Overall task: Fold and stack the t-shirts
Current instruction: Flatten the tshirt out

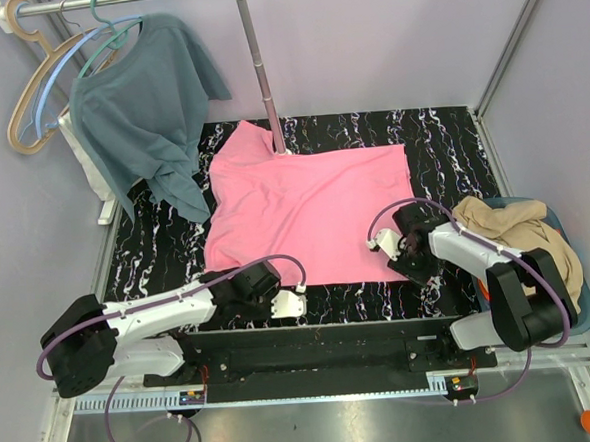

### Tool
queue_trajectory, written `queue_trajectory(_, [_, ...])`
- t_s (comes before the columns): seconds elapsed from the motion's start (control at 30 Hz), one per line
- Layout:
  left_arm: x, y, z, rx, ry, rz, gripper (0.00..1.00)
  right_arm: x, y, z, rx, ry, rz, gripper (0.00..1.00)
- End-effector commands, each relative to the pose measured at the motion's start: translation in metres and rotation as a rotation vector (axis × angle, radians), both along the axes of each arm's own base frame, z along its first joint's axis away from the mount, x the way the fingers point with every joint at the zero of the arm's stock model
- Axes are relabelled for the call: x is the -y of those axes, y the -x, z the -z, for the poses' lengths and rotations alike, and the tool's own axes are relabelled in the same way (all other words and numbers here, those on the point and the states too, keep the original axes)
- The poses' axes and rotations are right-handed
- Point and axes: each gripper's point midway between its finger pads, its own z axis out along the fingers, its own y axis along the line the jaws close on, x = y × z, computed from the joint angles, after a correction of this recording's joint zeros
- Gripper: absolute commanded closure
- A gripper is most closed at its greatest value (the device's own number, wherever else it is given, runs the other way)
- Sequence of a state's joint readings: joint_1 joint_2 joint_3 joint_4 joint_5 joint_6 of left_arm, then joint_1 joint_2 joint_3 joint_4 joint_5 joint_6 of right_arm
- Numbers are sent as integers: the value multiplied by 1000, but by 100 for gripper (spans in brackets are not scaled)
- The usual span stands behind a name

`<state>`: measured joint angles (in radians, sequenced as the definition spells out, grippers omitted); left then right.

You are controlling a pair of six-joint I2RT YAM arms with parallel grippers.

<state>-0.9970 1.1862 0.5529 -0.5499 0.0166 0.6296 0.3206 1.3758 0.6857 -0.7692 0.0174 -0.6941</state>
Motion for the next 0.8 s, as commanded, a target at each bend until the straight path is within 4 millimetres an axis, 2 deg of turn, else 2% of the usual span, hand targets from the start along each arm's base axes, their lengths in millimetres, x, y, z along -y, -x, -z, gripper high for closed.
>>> queue_trajectory(0.0, [8,-6,-6,37,39,-5,100,-1,-7,2,20,4,0,71])
queue_trajectory(0.2, [5,-4,-12,41,63,-27,100,5,1,2,17,27,31,92])
queue_trajectory(0.23, [5,-3,-15,47,74,-28,100,5,2,1,21,24,38,99])
queue_trajectory(0.47, [-13,-3,-22,98,58,-39,100,7,4,-18,65,22,50,100])
queue_trajectory(0.77, [-25,4,-30,113,66,-18,100,13,15,-46,72,31,61,100])
